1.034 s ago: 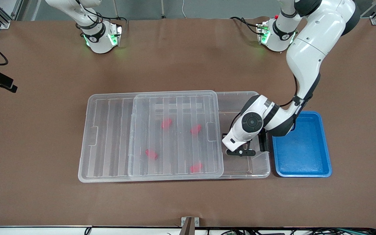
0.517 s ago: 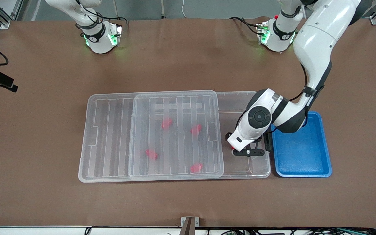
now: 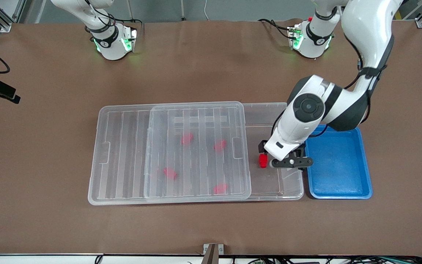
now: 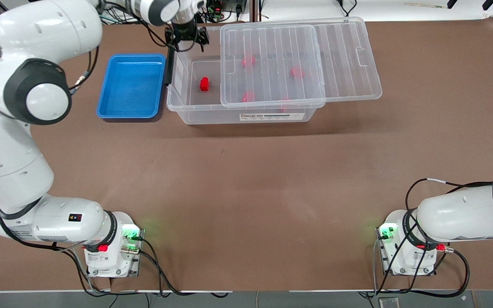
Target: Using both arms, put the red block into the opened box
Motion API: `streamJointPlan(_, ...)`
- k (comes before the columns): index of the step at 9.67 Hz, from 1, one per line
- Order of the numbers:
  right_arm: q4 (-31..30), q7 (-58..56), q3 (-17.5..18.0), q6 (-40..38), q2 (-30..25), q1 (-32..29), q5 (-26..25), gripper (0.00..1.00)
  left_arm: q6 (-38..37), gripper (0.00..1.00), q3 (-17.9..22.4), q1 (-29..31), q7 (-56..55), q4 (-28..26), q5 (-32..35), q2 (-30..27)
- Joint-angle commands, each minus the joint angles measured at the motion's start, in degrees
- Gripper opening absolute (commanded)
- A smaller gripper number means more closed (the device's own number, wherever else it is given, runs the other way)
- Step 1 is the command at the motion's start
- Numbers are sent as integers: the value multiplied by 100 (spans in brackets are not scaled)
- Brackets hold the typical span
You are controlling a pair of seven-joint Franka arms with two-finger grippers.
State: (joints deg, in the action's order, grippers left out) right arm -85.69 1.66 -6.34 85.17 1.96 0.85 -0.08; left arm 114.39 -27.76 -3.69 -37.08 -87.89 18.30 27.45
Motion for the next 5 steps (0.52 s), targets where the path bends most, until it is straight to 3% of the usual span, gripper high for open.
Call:
streamJointPlan(1, -97, -69, 10, 18, -82, -23, 96, 99, -468, 100, 174, 122, -19, -185, -360, -667)
streamJointPlan(2, -97, -121, 10, 9, -73, -23, 96, 72, -688, 100, 566, 97, 155, -193, -580, -975)
streamJointPlan(3, -201, -574, 2, 70, -47, -41, 96, 31, -812, 100, 849, 105, 758, -194, -887, -1213)
streamJointPlan(4, -402, -944, -7, 453, 67, -41, 87, 1, -909, 100, 1295, 88, 1268, -202, -1238, -1459)
streamJointPlan(5, -604, -1096, -16, 892, 311, -58, 87, 0, -1049, 100, 1595, 88, 1639, -202, -1433, -1688)
